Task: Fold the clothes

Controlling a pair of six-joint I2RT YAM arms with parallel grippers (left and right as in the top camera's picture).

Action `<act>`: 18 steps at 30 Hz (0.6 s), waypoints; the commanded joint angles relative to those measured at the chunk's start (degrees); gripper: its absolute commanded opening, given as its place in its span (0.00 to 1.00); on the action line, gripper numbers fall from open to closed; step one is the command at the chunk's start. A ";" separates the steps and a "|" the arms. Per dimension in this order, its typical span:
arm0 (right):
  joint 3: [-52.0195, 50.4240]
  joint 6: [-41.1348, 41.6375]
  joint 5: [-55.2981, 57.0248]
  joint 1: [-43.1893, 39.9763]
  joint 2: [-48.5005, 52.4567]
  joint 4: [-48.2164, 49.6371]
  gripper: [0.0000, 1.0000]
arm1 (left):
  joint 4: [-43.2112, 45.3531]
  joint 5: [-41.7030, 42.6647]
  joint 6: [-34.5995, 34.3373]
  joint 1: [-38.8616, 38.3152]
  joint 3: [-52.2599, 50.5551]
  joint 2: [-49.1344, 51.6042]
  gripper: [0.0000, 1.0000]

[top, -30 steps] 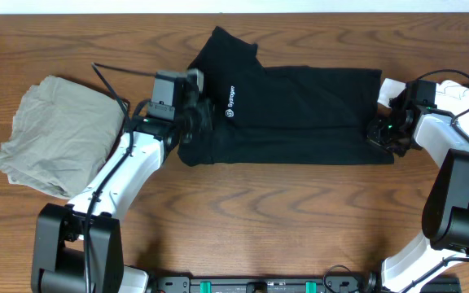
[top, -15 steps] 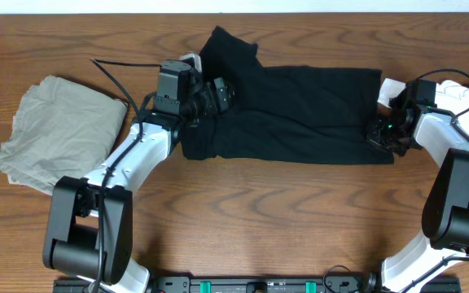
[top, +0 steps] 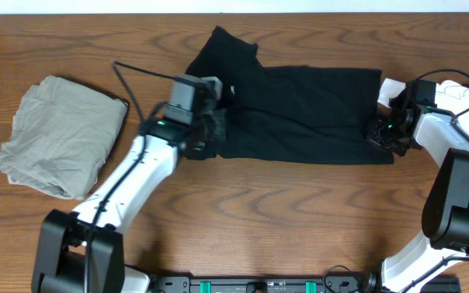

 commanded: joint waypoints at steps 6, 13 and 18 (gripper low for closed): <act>-3.98 -0.66 2.34 0.74 6.91 -1.31 0.05 | 2.21 -13.77 4.37 -4.81 0.24 9.25 0.06; -3.98 -0.90 2.34 0.74 6.91 -1.33 0.05 | 10.14 -13.81 6.12 -3.43 0.24 16.39 0.06; -3.98 -0.90 2.34 0.74 6.91 -1.53 0.05 | 17.59 -14.01 6.84 -3.43 0.24 17.38 0.06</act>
